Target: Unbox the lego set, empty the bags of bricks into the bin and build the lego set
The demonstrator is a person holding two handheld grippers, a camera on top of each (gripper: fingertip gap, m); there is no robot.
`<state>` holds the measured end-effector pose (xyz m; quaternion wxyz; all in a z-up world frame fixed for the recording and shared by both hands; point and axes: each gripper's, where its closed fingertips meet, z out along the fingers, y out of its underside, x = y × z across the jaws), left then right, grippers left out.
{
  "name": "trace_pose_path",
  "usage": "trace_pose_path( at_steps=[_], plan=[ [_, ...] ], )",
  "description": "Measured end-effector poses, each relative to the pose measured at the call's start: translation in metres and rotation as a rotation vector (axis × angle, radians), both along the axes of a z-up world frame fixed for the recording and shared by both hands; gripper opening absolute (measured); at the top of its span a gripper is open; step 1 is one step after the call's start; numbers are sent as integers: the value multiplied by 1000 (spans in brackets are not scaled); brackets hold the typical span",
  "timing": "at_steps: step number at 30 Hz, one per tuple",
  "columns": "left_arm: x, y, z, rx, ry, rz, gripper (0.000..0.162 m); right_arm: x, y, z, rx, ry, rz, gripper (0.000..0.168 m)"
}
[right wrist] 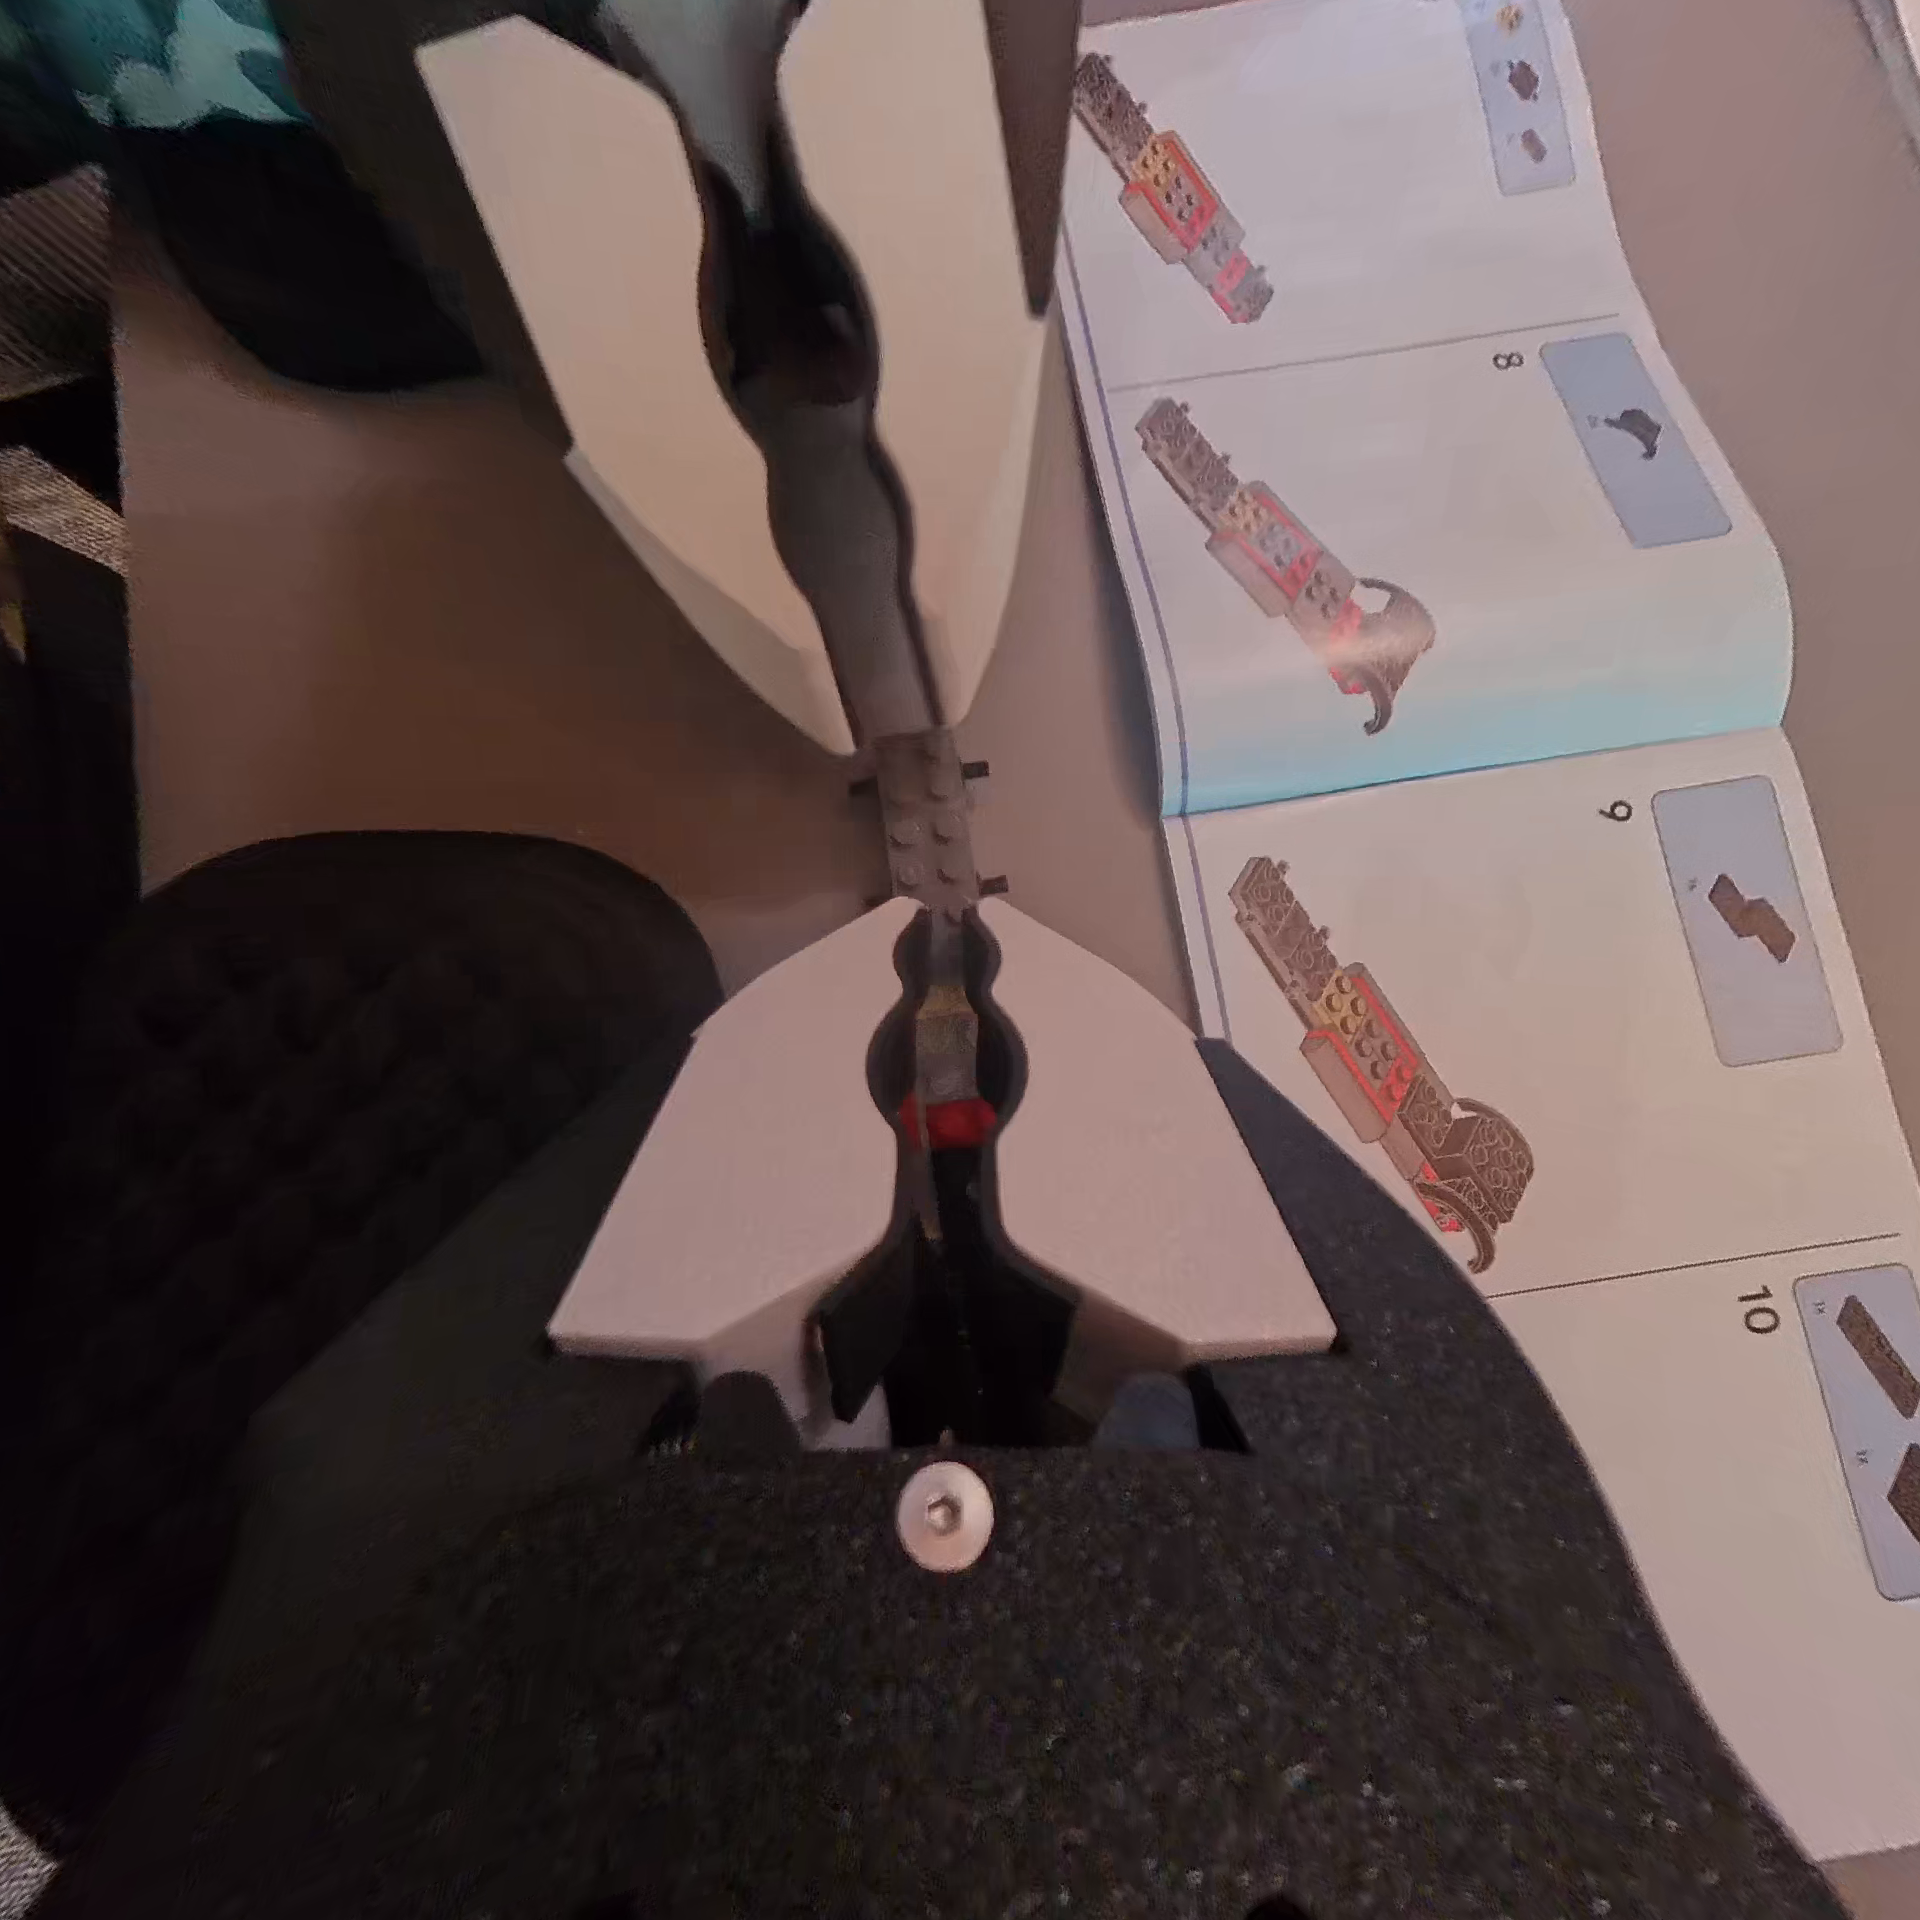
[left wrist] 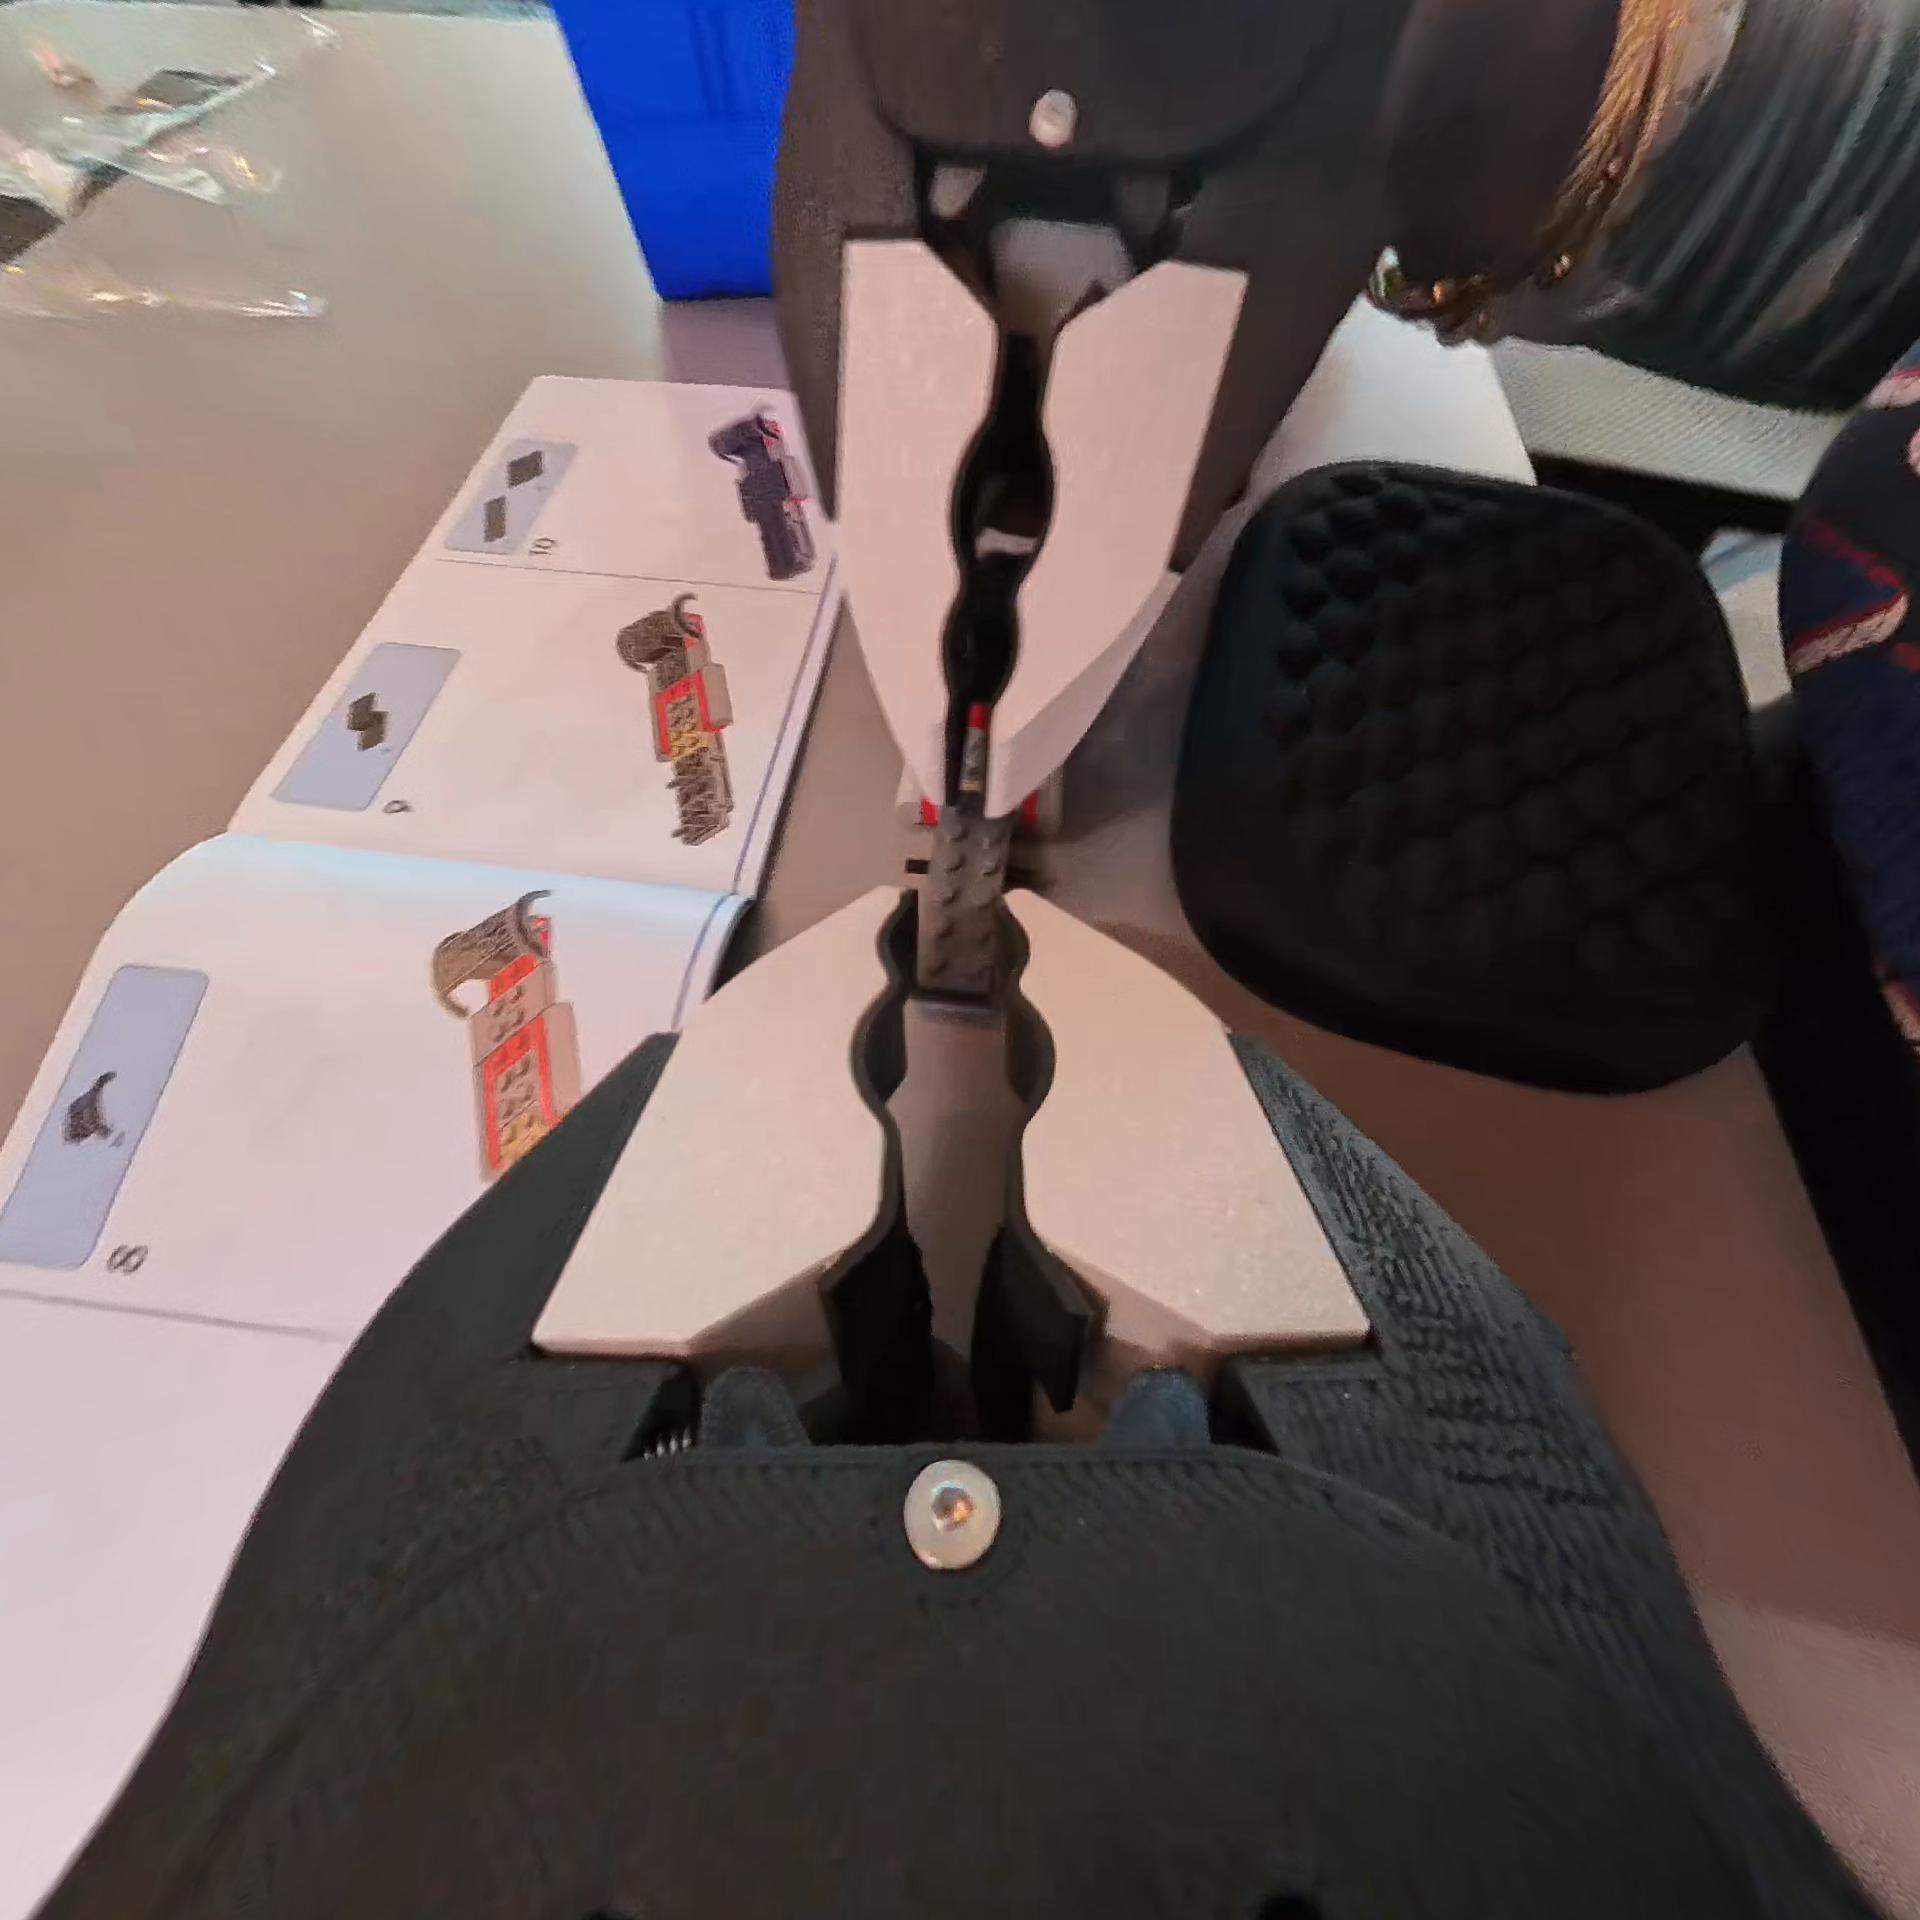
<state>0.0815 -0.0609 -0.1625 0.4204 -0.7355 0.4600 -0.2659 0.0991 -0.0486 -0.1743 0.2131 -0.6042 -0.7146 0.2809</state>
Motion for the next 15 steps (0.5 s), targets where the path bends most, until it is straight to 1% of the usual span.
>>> trace_pose_path(
  at_steps=[2,4,11,15],
  plan=[
    [2,0,-12,-12,83,-2,6,1,1,-3,13,-2,-3,6],
    [2,3,-15,-23,100,12,0,1,1,-3,16,2,-6,5],
    [2,0,-15,-74,83,12,0,0,2,-4,58,-20,13,4],
    [1,-4,-15,-57,94,-20,8,-2,2,-3,91,-56,66,5]
  ],
)
